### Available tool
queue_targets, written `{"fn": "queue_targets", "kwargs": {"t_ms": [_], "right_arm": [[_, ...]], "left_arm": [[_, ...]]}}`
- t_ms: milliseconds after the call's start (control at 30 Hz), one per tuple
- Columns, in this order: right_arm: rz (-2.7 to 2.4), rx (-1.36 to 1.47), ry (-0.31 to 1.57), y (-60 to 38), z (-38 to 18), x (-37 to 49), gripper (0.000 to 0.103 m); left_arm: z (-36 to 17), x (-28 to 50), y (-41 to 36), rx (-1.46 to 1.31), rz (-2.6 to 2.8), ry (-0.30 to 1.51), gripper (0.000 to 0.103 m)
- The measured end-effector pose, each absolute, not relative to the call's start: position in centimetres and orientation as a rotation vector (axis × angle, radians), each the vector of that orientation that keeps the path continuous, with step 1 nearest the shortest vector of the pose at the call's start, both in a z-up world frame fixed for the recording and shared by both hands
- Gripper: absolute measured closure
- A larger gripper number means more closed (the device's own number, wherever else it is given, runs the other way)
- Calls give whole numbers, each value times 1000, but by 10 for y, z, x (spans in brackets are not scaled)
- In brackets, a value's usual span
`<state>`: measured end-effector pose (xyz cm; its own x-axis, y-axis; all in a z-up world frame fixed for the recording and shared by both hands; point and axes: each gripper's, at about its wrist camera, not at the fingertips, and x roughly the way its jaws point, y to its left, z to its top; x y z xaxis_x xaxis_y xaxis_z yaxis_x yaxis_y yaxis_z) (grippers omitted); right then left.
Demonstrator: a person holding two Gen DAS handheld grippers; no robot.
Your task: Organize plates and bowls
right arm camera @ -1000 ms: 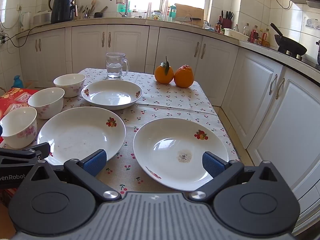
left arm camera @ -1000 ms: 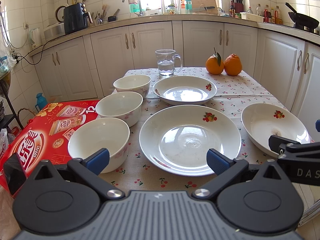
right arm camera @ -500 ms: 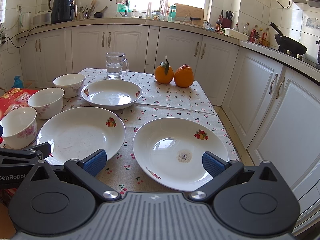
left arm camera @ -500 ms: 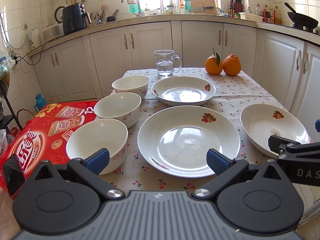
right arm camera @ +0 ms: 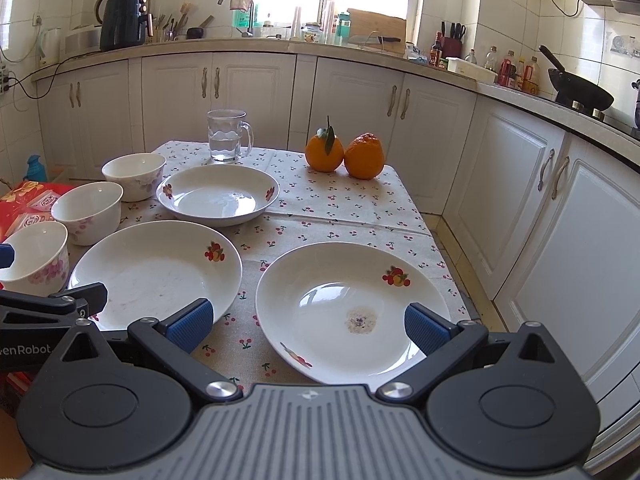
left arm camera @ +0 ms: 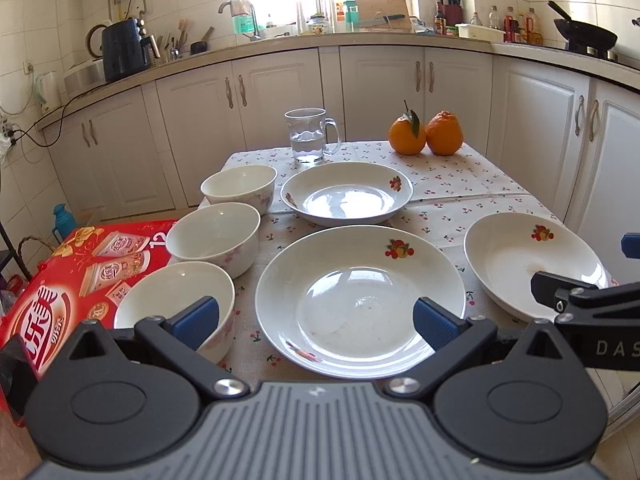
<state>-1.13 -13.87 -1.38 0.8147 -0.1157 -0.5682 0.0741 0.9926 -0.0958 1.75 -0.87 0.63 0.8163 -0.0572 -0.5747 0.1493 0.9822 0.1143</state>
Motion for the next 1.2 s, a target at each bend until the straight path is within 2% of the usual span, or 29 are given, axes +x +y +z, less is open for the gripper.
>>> {"fn": "queue_targets", "kwargs": {"t_ms": [333, 767, 1200], "right_arm": [[-20, -98, 604, -177, -12, -5, 0], [115, -142, 798, -226, -65, 0, 0], [201, -102, 858, -247, -91, 29, 0]], "left_arm": [[21, 44, -15, 202, -219, 605, 1], [14, 90, -46, 261, -360, 612, 1], [-5, 149, -109, 316, -602, 816, 1]]}}
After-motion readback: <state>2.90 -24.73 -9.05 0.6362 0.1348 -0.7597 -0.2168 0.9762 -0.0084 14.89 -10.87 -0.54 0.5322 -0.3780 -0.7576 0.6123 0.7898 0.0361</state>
